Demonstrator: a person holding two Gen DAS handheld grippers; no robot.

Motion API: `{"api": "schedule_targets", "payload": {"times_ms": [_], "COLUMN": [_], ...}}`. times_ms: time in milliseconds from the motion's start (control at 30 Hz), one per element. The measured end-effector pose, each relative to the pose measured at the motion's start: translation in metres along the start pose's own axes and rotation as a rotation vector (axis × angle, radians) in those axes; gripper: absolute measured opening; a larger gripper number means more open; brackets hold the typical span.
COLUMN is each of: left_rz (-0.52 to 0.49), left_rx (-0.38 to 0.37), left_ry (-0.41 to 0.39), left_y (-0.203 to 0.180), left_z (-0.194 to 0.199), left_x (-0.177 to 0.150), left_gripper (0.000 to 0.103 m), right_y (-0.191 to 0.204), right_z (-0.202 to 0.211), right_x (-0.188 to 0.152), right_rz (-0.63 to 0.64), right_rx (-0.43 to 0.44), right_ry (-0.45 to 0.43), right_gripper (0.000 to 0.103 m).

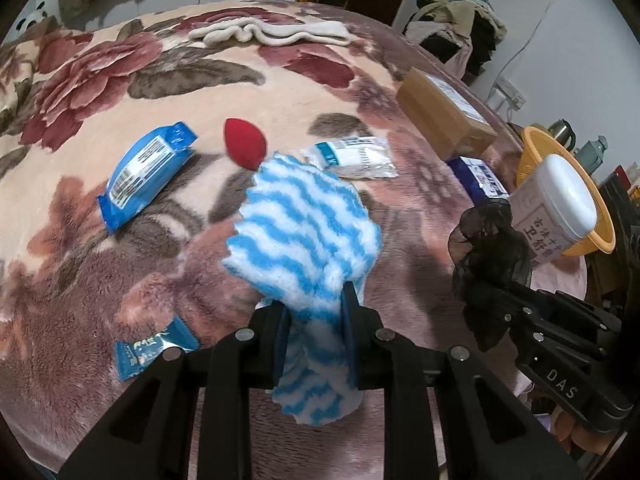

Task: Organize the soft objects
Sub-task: 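Carry the wavy cloth and scrunchie over the orange basket with both tools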

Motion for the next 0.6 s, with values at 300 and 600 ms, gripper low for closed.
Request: {"api": "schedule_targets", "payload": {"times_ms": [300, 600], "left_rz": [-0.049, -0.091], "left_rx": [-0.007, -0.009], "left_ry": [0.006, -0.002], "left_y": [-0.033, -0.06], "left_z": [-0.001, 0.005], "left_x": [0.0, 0.006], "left_gripper": [0.023, 0.023], "right_y": [-0.022, -0.041], "right_z": [0.015, 0.043], "right_x": [-0.007, -0.001], "right_rz": [-0.033, -0.049], "right_rx": [0.0, -0.001], "right_ry": [-0.014, -0.063], "right_gripper": [0.022, 0.022]}}
Point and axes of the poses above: each gripper's, at about its wrist camera, not at the fingertips, and z roughly against the way its jaws point, y to its left, x to its top, the point moved 1 cm from there along -z, roughly the way its jaws point, and after that the axes turned 4 degrees about y, right-handed, at the moved point
